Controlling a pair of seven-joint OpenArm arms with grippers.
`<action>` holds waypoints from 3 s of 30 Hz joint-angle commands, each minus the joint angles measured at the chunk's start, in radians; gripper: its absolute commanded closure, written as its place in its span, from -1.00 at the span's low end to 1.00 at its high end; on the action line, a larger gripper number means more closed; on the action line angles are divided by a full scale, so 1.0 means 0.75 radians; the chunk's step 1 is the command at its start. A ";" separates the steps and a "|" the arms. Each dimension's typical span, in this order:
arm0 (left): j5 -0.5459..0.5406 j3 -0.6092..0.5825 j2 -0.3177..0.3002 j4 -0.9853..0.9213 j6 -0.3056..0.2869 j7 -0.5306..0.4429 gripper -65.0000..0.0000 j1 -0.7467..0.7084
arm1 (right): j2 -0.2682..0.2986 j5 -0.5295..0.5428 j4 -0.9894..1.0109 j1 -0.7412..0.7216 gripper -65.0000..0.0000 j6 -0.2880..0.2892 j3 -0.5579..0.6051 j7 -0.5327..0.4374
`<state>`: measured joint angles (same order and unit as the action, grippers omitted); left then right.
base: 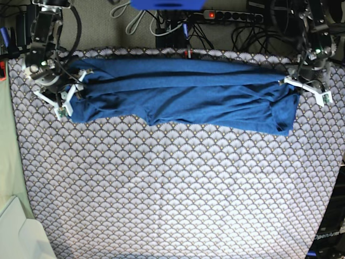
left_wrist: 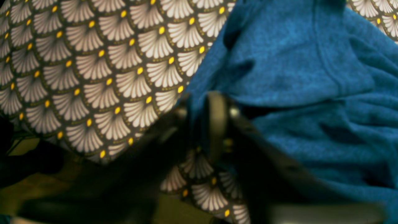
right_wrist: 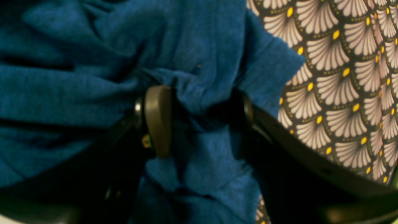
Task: Fold the T-shirt properly
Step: 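Grasp the folded shirt's corner with the left gripper and pull taut, then hold the folded shirt's corners still with both grippers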
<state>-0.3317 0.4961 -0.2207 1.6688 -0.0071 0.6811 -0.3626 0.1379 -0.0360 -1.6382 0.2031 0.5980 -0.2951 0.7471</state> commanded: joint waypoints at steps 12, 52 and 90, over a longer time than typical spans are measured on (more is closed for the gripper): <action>-0.007 0.019 -0.014 0.217 0.000 -0.025 -0.53 -0.035 | 0.009 -0.004 -0.010 0.004 0.11 0.002 0.002 0.024; -0.074 -0.253 -0.175 -0.325 0.000 -0.023 -0.54 0.309 | 0.032 -0.004 -0.006 -0.002 0.11 0.002 -0.004 0.024; -0.074 -0.370 -0.202 -0.285 0.004 -0.017 0.99 0.266 | 0.032 -0.006 -0.006 -0.010 0.11 0.002 -0.007 0.024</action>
<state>-0.3866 0.2192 -0.3653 1.4464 -0.0029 0.6449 -0.1665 0.1520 -0.0284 -1.6367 0.1978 0.5983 -0.2958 0.7551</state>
